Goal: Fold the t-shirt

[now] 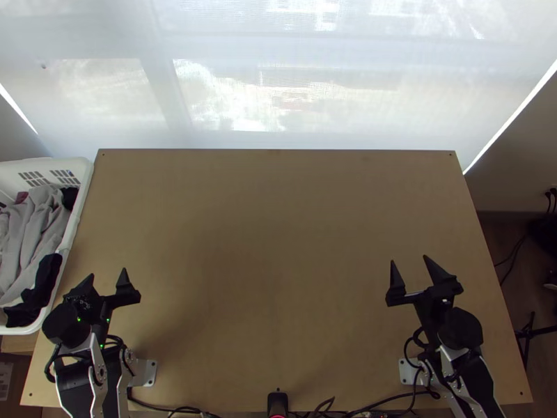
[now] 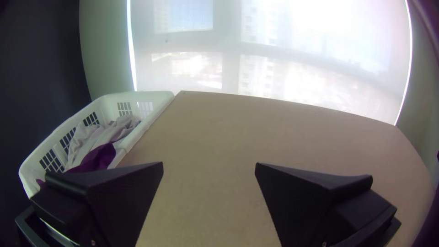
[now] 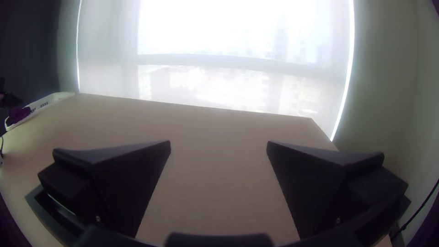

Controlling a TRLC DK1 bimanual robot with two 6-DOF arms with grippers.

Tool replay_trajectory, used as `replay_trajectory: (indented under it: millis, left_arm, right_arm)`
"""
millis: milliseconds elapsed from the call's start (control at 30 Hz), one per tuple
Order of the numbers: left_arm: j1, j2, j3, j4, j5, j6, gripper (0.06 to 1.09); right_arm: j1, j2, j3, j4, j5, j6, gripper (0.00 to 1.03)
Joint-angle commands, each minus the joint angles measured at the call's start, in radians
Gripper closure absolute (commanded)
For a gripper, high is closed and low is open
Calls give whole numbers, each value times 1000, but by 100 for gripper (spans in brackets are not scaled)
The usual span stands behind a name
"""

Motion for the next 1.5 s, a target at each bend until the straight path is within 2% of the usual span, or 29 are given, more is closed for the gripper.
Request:
replay_trajectory:
  millis: [0, 300, 500, 633, 800, 933, 1000, 1133, 1367, 1467]
  left_arm:
    - [0, 0, 0, 0, 0, 2, 11]
    - [0, 0, 0, 0, 0, 2, 11]
    - [0, 0, 0, 0, 0, 2, 11]
    - [0, 0, 0, 0, 0, 2, 11]
    - [0, 0, 0, 0, 0, 0, 11]
    - [0, 0, 0, 0, 0, 2, 11]
    - [0, 0, 0, 0, 0, 0, 11]
    - [0, 0, 0, 0, 0, 2, 11]
    - [0, 0, 0, 0, 0, 2, 11]
    - [-6, 0, 0, 0, 0, 2, 11]
  right_arm:
    - [-49, 0, 0, 0, -2, 2, 5]
    - [-21, -1, 0, 2, -3, 2, 5]
    - [-47, 2, 0, 36, -3, -55, 5]
    - [-76, 11, 33, 89, -3, -126, 5]
    - [-73, 151, 132, 66, 2, -162, 5]
    - [-125, 348, 275, 59, 11, -167, 5]
    - [-147, 457, 353, 45, 25, -159, 5]
    - [-98, 634, 525, -12, 141, -147, 5]
    - [-70, 815, 778, -199, 242, -4, 5]
    - [-82, 841, 810, -256, 249, 25, 5]
